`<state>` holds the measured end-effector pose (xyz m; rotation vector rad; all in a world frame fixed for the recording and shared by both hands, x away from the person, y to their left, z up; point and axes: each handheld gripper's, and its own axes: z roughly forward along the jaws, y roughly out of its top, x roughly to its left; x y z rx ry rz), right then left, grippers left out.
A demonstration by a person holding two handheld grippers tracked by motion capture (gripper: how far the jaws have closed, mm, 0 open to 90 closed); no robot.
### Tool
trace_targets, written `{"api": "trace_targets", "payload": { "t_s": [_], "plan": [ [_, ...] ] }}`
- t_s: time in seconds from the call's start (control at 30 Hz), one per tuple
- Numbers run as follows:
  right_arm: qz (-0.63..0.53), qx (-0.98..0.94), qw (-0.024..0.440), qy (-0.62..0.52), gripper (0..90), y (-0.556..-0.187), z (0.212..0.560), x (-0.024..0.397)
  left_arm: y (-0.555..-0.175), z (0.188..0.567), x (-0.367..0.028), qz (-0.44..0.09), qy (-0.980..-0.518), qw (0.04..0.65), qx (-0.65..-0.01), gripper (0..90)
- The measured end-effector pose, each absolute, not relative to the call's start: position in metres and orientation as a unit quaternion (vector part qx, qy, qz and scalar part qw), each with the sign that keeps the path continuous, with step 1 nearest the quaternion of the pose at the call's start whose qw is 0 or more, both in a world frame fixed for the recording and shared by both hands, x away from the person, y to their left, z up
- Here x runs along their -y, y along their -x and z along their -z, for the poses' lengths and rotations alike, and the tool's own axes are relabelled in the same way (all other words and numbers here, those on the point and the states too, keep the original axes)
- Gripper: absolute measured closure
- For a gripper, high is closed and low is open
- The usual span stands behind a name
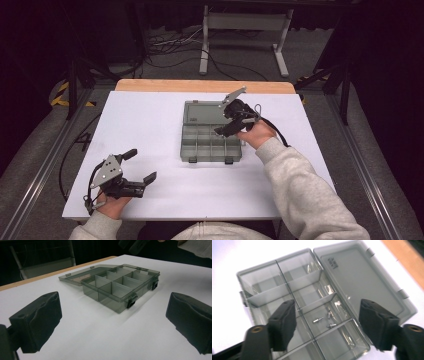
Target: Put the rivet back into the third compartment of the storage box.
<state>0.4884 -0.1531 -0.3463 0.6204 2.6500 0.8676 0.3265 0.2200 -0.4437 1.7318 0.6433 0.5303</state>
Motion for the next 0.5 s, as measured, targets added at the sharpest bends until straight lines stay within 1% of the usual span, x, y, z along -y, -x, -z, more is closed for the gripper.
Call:
{"api": "trace_targets", "payload": {
  "t_s": [0.03,0.1,0.13,0.2,0.23,0.3,0.33,0.43,0.5],
  "plan": [
    [-0.321,-0.91,0.151,-0.213,21.6,-0.481,0.343,0.162,-0.326,0.444,-0.22,-0.226,-0.738,0.574,-0.275,0.9],
    [-0.341,-0.903,0.154,-0.211,17.7,-0.473,0.34,0.17,-0.326,0.443,-0.221,-0.227,-0.738,0.573,-0.275,0.9],
    [-0.341,-0.903,0.154,-0.211,17.7,-0.473,0.34,0.17,-0.326,0.443,-0.22,-0.227,-0.737,0.573,-0.275,0.9],
    [-0.358,-0.897,0.16,-0.205,12.8,-0.465,0.339,0.179,-0.326,0.443,-0.22,-0.228,-0.738,0.573,-0.275,0.9],
    [-0.383,-0.887,0.15,-0.207,10.2,-0.459,0.338,0.188,-0.326,0.443,-0.22,-0.227,-0.738,0.573,-0.276,0.9],
    [-0.396,-0.882,0.145,-0.208,9.0,-0.456,0.338,0.193,-0.326,0.443,-0.22,-0.227,-0.737,0.573,-0.276,0.9],
    [-0.413,-0.874,0.151,-0.206,4.9,-0.449,0.338,0.201,-0.327,0.443,-0.221,-0.229,-0.737,0.573,-0.275,0.9],
    [-0.438,-0.86,0.161,-0.204,0.6,-0.438,0.339,0.212,-0.327,0.443,-0.221,-0.228,-0.736,0.574,-0.277,0.9],
    [-0.447,-0.856,0.161,-0.202,0.1,-0.435,0.339,0.215,-0.327,0.443,-0.221,-0.228,-0.736,0.574,-0.277,0.9]
  ]
}}
